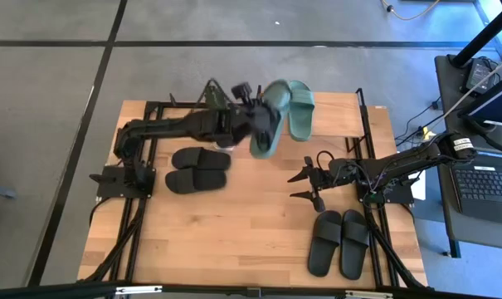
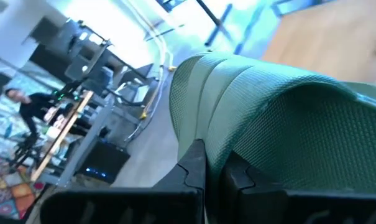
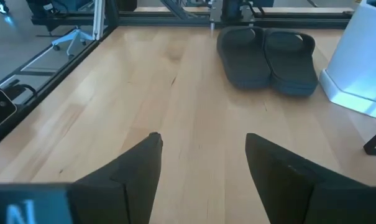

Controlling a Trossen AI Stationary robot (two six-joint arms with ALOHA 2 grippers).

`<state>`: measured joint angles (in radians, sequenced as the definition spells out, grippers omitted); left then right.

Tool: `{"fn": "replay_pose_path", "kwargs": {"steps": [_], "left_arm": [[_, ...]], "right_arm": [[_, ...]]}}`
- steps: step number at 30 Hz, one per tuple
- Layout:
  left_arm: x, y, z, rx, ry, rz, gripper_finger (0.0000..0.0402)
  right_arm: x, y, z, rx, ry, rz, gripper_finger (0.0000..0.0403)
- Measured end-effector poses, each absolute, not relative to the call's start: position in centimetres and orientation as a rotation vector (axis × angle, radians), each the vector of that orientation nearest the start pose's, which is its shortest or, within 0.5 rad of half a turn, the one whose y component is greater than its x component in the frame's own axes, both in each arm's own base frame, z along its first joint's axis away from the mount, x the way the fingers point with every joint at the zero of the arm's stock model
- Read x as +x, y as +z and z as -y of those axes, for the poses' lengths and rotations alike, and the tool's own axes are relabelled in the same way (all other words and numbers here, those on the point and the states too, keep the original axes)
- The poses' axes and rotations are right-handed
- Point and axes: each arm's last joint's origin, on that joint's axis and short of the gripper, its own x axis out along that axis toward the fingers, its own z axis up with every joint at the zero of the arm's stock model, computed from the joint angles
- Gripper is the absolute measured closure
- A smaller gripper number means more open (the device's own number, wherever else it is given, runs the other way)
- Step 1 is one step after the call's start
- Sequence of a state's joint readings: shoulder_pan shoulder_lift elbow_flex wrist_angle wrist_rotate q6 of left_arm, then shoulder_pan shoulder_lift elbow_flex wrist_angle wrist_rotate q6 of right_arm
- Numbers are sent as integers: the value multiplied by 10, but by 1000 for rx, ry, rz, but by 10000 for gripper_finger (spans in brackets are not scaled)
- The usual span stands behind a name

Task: Pick and place slides into the shelf
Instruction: Put the green slipper on the shelf

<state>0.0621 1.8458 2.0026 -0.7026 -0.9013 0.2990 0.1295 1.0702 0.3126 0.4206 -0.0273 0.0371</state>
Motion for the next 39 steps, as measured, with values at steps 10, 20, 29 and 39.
{"fn": "replay_pose_path", "kwargs": {"steps": [10, 20, 29, 39], "left_arm": [[421, 369, -113, 481, 932, -751, 399], [445, 333, -130, 493, 1030, -782, 399], [455, 301, -149, 500, 1045, -851, 399], [455, 299, -153, 457, 1036, -841, 399]], "right_arm": [[202, 178, -27, 29, 147, -346, 171], [202, 178, -27, 38, 146, -343, 171], [202, 178, -27, 104, 134, -346, 171], [202, 178, -27, 107, 133, -353, 171]]}}
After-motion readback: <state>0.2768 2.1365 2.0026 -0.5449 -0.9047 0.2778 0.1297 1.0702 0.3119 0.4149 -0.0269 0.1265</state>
